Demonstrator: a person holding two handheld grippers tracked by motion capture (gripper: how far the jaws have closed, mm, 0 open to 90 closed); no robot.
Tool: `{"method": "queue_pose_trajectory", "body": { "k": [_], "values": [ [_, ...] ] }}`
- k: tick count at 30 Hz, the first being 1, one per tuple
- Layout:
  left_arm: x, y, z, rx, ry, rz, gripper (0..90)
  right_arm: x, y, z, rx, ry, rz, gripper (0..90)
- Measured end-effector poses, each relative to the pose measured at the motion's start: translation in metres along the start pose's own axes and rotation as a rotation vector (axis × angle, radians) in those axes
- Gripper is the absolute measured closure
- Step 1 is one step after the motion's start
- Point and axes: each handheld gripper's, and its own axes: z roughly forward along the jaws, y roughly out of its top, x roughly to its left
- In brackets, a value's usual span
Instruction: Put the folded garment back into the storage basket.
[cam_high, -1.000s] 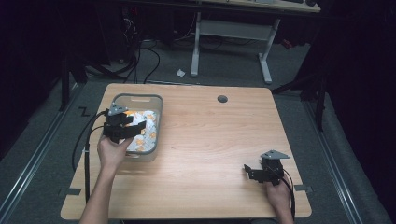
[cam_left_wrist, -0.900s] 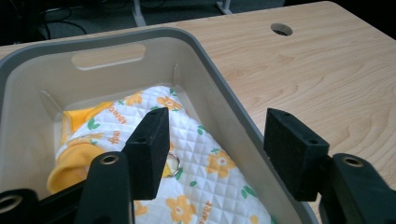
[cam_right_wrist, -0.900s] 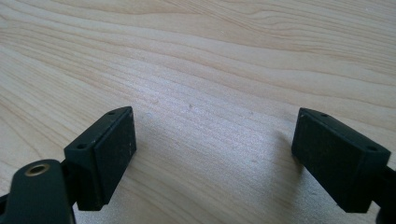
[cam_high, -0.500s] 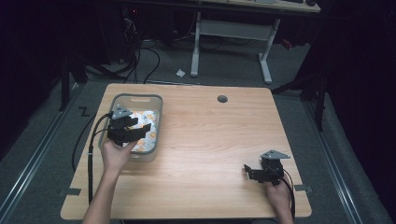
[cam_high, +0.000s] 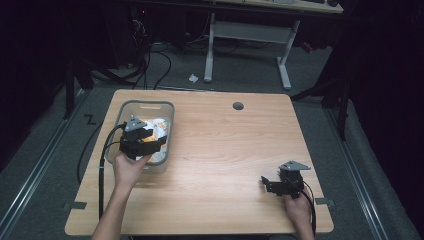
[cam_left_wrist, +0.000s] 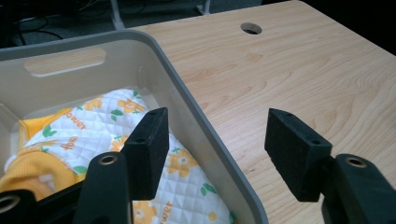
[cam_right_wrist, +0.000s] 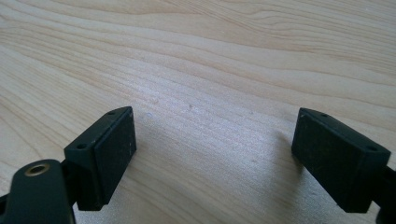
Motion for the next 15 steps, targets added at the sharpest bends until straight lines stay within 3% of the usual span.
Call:
{"method": "queue_pose_trajectory", "body": {
  "k": [15],
  "values": [
    [-0.015,0.0,-0.001,-0.008,-0.036,0.025,39.7,0.0,0.0,0.0,0.0,0.0,0.0,13.8]
  ]
}}
